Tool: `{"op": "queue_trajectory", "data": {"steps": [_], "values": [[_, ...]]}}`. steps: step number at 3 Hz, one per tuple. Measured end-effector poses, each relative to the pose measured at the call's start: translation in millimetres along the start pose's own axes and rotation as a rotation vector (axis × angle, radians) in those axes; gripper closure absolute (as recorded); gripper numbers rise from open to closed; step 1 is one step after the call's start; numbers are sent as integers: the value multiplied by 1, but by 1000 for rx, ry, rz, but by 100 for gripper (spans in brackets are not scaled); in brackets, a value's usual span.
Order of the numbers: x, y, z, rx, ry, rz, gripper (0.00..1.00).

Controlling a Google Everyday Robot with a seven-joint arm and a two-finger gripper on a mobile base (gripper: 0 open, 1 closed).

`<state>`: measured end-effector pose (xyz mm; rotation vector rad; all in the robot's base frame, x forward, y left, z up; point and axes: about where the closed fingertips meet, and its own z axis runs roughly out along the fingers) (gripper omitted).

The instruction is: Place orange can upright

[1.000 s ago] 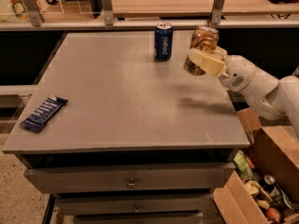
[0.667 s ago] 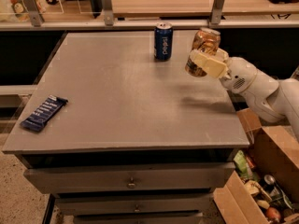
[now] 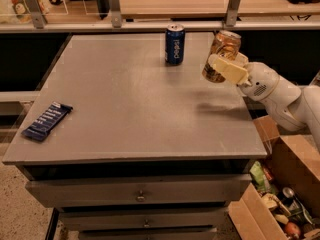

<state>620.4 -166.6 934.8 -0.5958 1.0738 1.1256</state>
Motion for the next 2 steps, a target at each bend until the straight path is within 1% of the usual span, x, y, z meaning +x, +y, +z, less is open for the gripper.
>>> {"op": "queue_trajectory", "data": {"steps": [1,2], "values": [[-4,-4,-16,-23,2,5,100],[-12,-8,-25,-51,19,-4,100]]}}
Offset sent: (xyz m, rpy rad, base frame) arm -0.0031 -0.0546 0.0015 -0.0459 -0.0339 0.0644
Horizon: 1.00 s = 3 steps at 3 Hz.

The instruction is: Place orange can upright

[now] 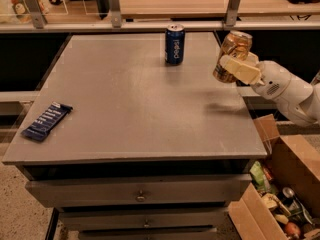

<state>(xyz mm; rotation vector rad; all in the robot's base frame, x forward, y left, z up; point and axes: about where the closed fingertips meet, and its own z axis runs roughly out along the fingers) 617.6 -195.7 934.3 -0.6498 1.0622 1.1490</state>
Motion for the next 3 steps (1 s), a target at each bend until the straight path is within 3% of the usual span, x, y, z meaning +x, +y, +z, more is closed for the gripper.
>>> {"op": "queue_trajectory", "data": {"steps": [3], "values": [[-9,14,-18,-99,59,-36,100]]}}
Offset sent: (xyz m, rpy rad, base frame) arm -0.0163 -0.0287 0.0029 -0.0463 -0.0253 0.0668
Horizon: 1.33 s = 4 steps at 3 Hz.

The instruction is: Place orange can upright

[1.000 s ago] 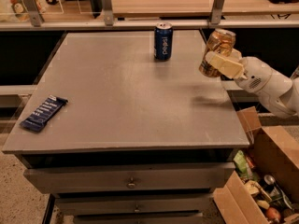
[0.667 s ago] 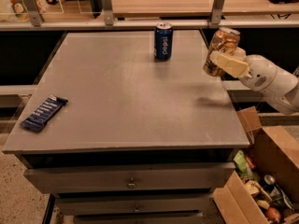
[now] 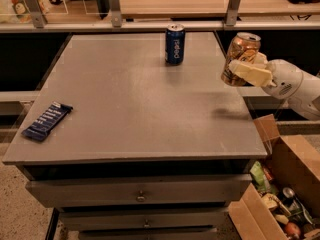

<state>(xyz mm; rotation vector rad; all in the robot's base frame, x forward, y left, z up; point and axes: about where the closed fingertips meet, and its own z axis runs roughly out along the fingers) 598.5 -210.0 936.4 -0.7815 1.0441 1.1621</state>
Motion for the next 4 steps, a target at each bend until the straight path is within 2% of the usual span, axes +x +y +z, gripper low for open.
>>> {"op": "queue_trajectory", "data": {"steps": [1,2,4], "values": [[5,13,2,-17,63,-44,100],[5,13,3,-18,64,-45,100],[11,25,4,-22,47,-113,100]]}}
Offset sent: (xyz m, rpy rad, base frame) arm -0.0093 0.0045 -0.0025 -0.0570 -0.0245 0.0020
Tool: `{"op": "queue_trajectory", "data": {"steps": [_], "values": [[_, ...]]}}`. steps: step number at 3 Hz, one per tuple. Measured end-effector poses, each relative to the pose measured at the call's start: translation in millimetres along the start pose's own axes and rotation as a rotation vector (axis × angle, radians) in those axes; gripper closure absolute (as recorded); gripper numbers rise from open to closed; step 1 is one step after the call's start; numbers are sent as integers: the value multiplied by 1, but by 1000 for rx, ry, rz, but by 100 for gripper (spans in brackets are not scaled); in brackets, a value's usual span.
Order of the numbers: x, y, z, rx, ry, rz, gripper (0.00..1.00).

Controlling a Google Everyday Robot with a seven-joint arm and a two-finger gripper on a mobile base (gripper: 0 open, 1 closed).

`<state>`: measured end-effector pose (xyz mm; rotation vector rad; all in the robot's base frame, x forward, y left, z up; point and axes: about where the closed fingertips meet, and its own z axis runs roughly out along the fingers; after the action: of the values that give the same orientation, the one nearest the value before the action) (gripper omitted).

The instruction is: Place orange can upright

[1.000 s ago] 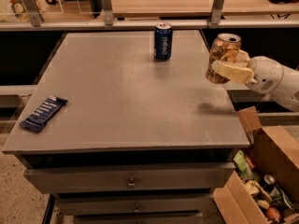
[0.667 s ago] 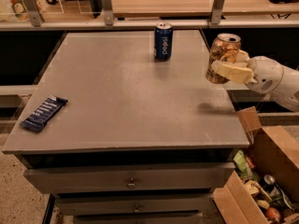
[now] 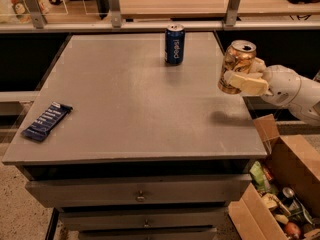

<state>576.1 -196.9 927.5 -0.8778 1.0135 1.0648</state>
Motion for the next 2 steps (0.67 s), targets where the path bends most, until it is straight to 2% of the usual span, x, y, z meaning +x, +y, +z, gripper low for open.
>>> {"op": "queue_trajectory", "data": {"steps": [1,2], "values": [[4,9,0,-22,-12,-20,100],[17,29,-2,-75,-4,-47,100]]}}
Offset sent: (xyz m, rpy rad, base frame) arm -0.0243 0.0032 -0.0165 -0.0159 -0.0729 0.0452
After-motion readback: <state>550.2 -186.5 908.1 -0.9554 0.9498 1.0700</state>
